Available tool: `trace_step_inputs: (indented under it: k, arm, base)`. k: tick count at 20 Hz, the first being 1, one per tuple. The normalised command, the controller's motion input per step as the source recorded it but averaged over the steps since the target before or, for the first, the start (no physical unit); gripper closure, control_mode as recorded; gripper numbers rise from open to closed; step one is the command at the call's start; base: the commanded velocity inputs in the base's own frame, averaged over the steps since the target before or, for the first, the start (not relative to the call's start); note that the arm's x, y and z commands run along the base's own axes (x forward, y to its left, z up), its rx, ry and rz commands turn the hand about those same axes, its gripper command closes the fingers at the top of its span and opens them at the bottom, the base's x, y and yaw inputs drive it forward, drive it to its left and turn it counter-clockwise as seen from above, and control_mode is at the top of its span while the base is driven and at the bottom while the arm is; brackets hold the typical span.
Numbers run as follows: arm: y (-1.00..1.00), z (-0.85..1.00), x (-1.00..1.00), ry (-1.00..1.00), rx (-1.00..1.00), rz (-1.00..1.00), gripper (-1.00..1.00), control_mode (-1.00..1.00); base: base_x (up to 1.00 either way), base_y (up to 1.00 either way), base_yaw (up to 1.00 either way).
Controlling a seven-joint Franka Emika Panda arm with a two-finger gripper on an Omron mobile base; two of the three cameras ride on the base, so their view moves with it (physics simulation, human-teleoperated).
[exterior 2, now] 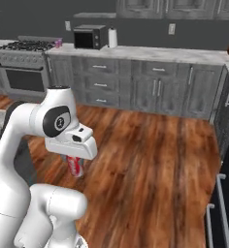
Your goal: Four empty soda cans are scattered around the kitchen. Gather all the cans and cluster them next to the stove for recycling.
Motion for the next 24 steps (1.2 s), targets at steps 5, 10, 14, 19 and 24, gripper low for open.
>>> trace_step_inputs:
  k: [5, 10, 14, 19, 24]
  arm:
    - [0.00, 0.00, 0.00, 0.00, 0.00, 0.00, 1.00, 1.00]
    - [0.00, 0.00, 0.00, 0.00, 0.00, 0.00, 1.00, 1.00]
    - [0.00, 0.00, 0.00, 0.00, 0.00, 0.00, 1.00, 1.00]
    - [0.00, 0.00, 0.00, 0.00, 0.00, 0.00, 1.00, 1.00]
    - [0.00, 0.00, 0.00, 0.00, 0.00, 0.00, 1.00, 1.00]
  base:
    - [1.00, -0.06, 0.00]
    - [1.00, 0.00, 0.00]
    - [1.00, 0.00, 0.00]
    - [1.00, 0.00, 0.00]
    - [1.00, 0.00, 0.00]
